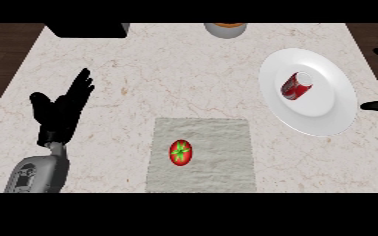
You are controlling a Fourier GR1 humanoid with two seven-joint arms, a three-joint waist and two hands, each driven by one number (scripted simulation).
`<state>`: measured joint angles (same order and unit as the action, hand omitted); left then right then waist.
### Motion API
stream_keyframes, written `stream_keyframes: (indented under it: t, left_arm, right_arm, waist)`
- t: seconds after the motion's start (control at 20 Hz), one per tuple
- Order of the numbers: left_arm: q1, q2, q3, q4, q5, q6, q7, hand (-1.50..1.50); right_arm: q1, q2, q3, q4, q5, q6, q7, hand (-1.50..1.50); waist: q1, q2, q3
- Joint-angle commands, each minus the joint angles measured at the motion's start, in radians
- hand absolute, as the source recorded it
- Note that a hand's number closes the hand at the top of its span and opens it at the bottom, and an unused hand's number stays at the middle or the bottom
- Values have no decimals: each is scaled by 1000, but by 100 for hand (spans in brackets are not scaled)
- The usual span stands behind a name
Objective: Pick the can from the placemat and place it in the plate
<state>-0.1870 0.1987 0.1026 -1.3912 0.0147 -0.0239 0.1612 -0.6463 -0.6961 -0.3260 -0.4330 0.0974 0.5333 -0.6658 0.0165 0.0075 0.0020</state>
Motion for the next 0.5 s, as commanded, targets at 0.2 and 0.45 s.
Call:
stream_keyframes:
  t: [0.2, 0.45]
  left_arm:
    - [-6, 2, -10, -51, -3, -5, 39, 0]
    - [-14, -49, -33, -8, -27, 30, 8, 0]
  right_arm:
    - [-15, -84, -2, 111, 14, 96, -160, -150]
    - [-25, -83, 22, 146, 42, 46, -176, -150]
  waist:
    - [17, 5, 2]
    - [22, 11, 3]
